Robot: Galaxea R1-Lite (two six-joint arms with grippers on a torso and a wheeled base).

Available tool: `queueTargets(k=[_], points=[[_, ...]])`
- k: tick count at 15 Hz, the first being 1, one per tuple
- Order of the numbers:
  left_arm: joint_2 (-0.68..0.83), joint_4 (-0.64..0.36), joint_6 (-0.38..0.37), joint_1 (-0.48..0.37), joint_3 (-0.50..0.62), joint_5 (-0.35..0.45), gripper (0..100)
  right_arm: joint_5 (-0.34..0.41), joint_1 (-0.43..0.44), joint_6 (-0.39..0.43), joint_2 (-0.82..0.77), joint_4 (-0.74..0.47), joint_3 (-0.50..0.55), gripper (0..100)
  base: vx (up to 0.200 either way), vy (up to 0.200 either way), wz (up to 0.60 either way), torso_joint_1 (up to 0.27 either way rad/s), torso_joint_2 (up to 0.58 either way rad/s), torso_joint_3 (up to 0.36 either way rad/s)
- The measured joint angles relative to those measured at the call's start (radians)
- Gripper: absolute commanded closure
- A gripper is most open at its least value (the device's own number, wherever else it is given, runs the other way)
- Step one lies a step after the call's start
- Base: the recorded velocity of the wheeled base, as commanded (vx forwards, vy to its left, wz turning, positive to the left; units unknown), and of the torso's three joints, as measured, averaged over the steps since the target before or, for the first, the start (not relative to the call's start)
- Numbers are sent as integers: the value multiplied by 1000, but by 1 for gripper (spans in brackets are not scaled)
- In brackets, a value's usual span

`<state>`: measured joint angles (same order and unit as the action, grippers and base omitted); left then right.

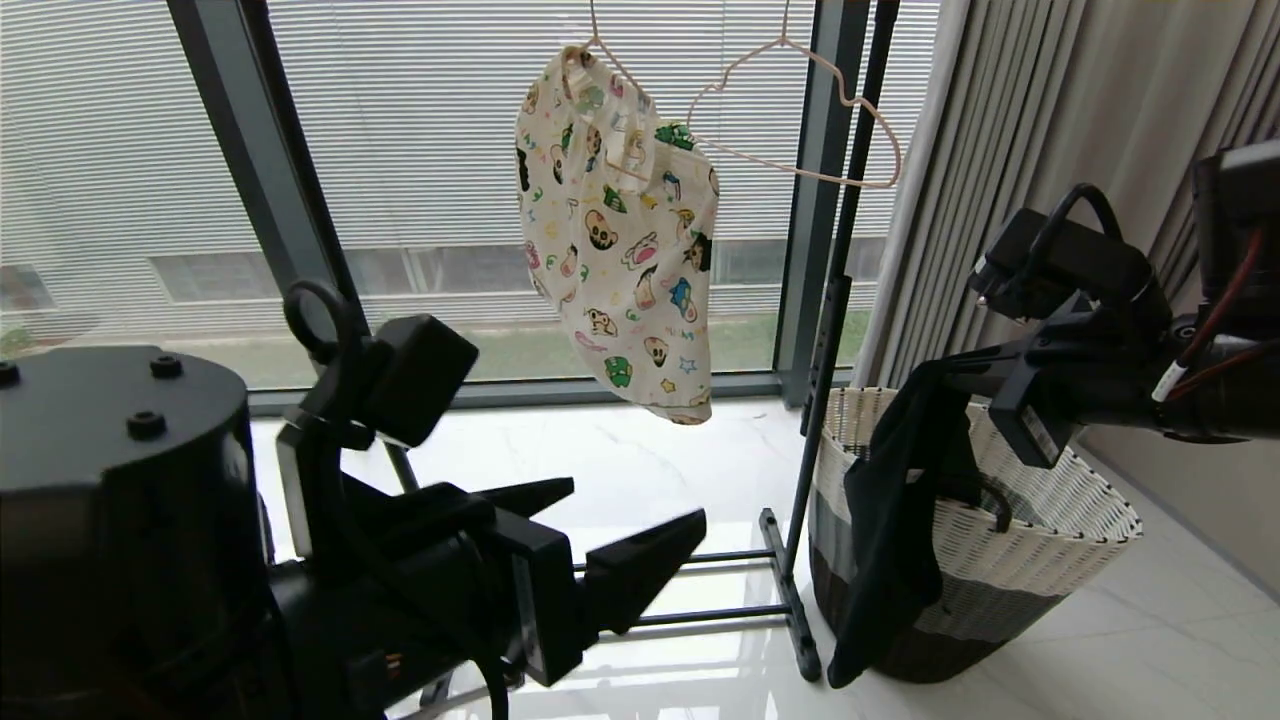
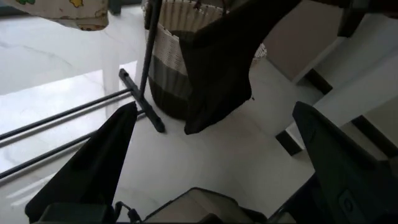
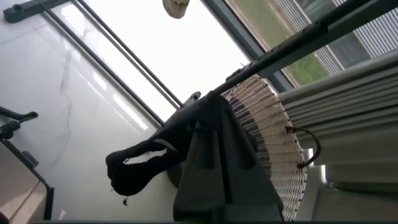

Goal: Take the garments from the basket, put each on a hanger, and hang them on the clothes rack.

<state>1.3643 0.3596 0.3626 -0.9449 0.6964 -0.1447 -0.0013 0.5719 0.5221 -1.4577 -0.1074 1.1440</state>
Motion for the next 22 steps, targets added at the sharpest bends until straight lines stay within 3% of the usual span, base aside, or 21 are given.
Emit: queueTargets(k=[3, 7, 13, 17, 22], points=[[116, 1, 19, -151, 6, -35, 0, -1, 46, 0, 17, -20, 12, 100, 0, 0, 0, 0, 0, 0], [316, 4, 27, -231, 144, -60, 0, -14, 108, 1, 48, -43, 10, 100, 0, 0, 0, 0, 0, 0], [594, 4, 23, -161, 370, -179, 0, -22, 134, 0, 65, -43, -4, 100, 0, 0, 0, 0, 0, 0], [686, 3, 22, -118, 426, -247, 0, -22, 173, 0, 70, -41, -19, 100, 0, 0, 0, 0, 0, 0], [740, 3, 25, -128, 462, -282, 0, -20, 212, -1, 72, -40, -27, 100, 0, 0, 0, 0, 0, 0]])
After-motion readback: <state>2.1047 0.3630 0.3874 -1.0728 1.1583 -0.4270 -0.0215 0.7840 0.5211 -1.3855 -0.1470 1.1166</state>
